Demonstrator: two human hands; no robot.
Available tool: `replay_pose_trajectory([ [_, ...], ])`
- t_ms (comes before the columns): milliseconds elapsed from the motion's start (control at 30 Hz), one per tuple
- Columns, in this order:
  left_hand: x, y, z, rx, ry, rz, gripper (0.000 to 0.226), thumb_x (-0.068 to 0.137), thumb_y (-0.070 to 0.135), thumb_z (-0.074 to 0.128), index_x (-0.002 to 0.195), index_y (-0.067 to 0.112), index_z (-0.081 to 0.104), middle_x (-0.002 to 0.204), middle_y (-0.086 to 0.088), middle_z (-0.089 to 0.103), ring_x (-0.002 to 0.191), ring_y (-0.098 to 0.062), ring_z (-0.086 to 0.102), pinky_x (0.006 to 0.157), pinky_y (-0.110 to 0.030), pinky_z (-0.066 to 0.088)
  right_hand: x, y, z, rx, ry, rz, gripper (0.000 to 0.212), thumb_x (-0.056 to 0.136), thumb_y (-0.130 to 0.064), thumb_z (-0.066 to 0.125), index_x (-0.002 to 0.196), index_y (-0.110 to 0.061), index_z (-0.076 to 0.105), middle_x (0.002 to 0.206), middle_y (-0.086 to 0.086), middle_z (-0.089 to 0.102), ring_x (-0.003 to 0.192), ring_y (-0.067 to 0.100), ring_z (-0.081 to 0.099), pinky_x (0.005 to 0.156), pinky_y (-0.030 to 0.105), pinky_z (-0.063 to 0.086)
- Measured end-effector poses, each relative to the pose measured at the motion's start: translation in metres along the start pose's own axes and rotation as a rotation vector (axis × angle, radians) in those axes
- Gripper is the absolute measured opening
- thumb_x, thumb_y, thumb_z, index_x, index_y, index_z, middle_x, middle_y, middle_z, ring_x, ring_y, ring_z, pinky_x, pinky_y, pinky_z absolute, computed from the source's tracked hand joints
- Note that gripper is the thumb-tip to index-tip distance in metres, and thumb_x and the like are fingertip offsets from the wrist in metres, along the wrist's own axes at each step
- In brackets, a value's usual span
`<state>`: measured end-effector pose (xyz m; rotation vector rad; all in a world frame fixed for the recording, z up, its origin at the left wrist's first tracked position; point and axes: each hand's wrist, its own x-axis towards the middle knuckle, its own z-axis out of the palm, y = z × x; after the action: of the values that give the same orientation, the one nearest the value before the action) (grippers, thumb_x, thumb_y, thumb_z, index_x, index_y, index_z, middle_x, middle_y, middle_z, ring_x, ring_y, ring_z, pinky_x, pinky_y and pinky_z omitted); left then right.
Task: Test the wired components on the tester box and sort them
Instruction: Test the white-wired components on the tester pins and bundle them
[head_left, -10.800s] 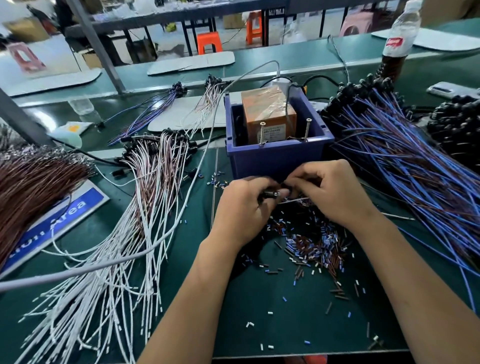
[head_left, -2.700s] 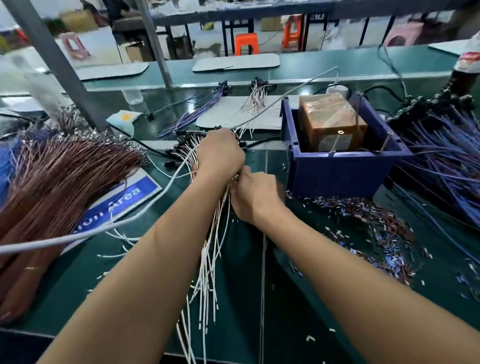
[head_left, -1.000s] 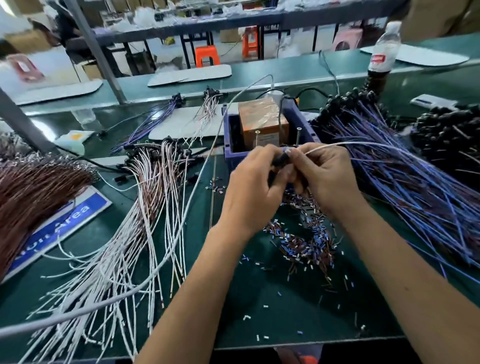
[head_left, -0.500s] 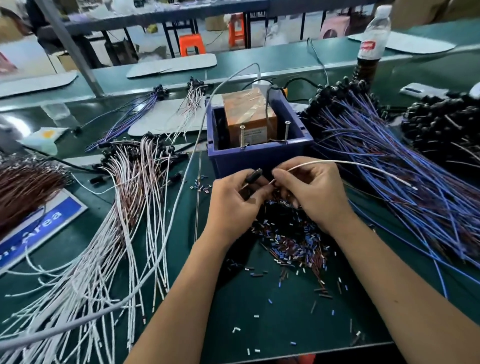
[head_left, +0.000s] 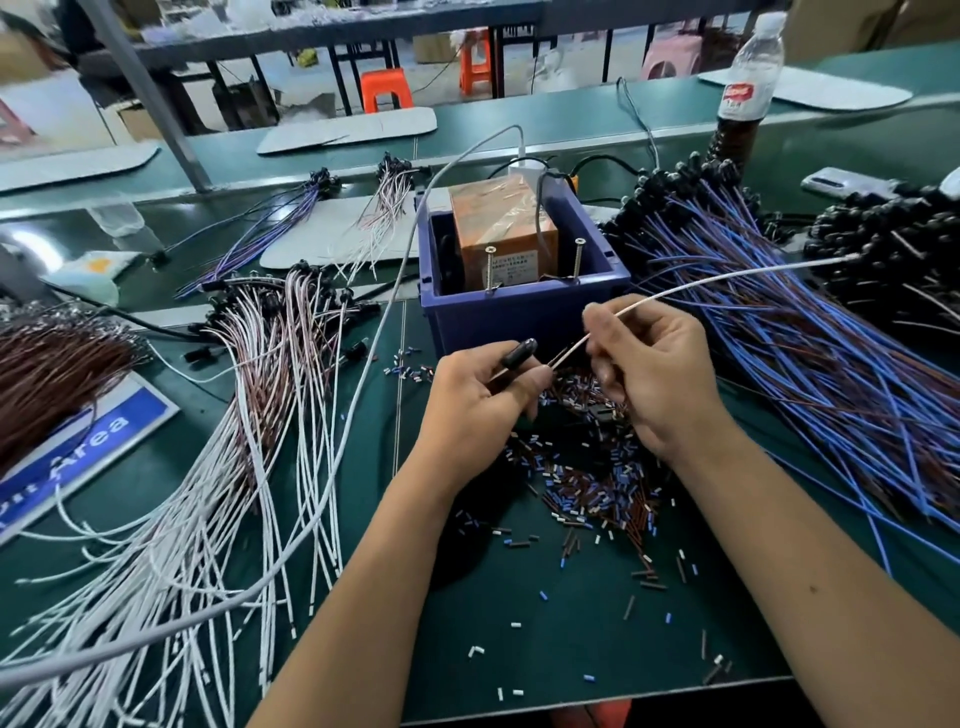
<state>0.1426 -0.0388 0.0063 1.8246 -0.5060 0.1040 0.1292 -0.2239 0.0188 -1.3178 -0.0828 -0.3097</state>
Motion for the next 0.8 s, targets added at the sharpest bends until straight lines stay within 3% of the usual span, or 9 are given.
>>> replay_pose_trajectory([
  [167,-0.002,0.002,-0.005,-0.083,0.022,-0.055,0.02,0.091,0.019,0.067,0.075,0.007,0.068,0.056,0.004,0.062,0.054,-0.007,0.051,0.06,-0.02,0.041,0.006,-0.007,-0.013,0.127,-0.021,-0.009,0.028,0.092,-0.041,0.07,0.082,-0.015,0.064,0.067,0.002,0.055,0.046,0.01,0.045,0.037,0.02,0.03],
  [333,-0.003,0.001,-0.006,-0.203,0.029,-0.101,0.021,0.094,0.018,0.066,0.08,0.005,0.072,0.066,-0.004,0.072,0.053,-0.006,0.051,0.058,-0.014,0.04,0.011,-0.012,-0.021,0.329,0.174,0.068,0.042,0.106,-0.046,0.045,0.092,-0.015,0.069,0.061,-0.004,0.05,0.045,0.007,0.037,0.037,0.019,0.023],
  [467,0.0,0.006,-0.004,-0.222,0.207,-0.011,0.018,0.1,0.011,0.065,0.086,0.009,0.076,0.081,-0.004,0.078,0.061,-0.002,0.064,0.064,-0.014,0.048,0.013,-0.016,-0.026,0.449,0.22,0.114,0.059,0.112,-0.048,0.031,0.079,-0.016,0.068,0.054,-0.005,0.04,0.044,0.009,0.03,0.037,0.021,0.023],
  [567,0.002,0.013,-0.009,-0.428,0.221,0.044,0.023,0.102,0.012,0.06,0.085,0.015,0.075,0.098,-0.008,0.079,0.055,0.003,0.058,0.059,-0.011,0.046,0.013,-0.018,-0.031,0.424,-0.017,0.131,0.061,0.111,-0.045,0.033,0.069,-0.017,0.066,0.05,-0.006,0.033,0.042,0.008,0.026,0.037,0.019,0.024],
  [633,0.003,0.016,-0.013,-0.593,0.123,0.02,0.027,0.104,0.017,0.056,0.082,0.019,0.072,0.11,-0.015,0.077,0.042,0.003,0.042,0.045,-0.012,0.037,0.01,-0.02,-0.029,0.353,-0.259,0.209,0.057,0.108,-0.045,0.04,0.066,-0.013,0.062,0.048,-0.005,0.032,0.039,0.008,0.027,0.037,0.017,0.026],
  [700,0.002,0.018,-0.013,-0.65,0.02,-0.025,0.027,0.105,0.021,0.054,0.084,0.019,0.07,0.121,-0.019,0.073,0.039,0.0,0.029,0.042,-0.015,0.027,0.005,-0.017,-0.02,0.232,-0.475,0.306,0.057,0.106,-0.046,0.045,0.064,-0.01,0.061,0.045,-0.004,0.031,0.037,0.01,0.026,0.037,0.016,0.024],
  [767,0.001,0.019,-0.011,-0.673,-0.064,-0.08,0.025,0.106,0.02,0.053,0.087,0.017,0.069,0.127,-0.018,0.071,0.041,-0.002,0.031,0.044,-0.015,0.03,-0.003,-0.011,-0.008,0.083,-0.615,0.387,0.057,0.104,-0.045,0.048,0.063,-0.008,0.06,0.042,-0.001,0.03,0.035,0.012,0.023,0.036,0.017,0.02],
  [800,-0.001,0.019,-0.009,-0.68,-0.102,-0.113,0.023,0.105,0.02,0.054,0.088,0.016,0.069,0.127,-0.019,0.071,0.046,-0.007,0.04,0.049,-0.017,0.038,-0.007,-0.009,-0.002,0.014,-0.665,0.41,0.057,0.104,-0.045,0.049,0.062,-0.009,0.061,0.041,0.0,0.031,0.033,0.012,0.023,0.036,0.017,0.019],
])
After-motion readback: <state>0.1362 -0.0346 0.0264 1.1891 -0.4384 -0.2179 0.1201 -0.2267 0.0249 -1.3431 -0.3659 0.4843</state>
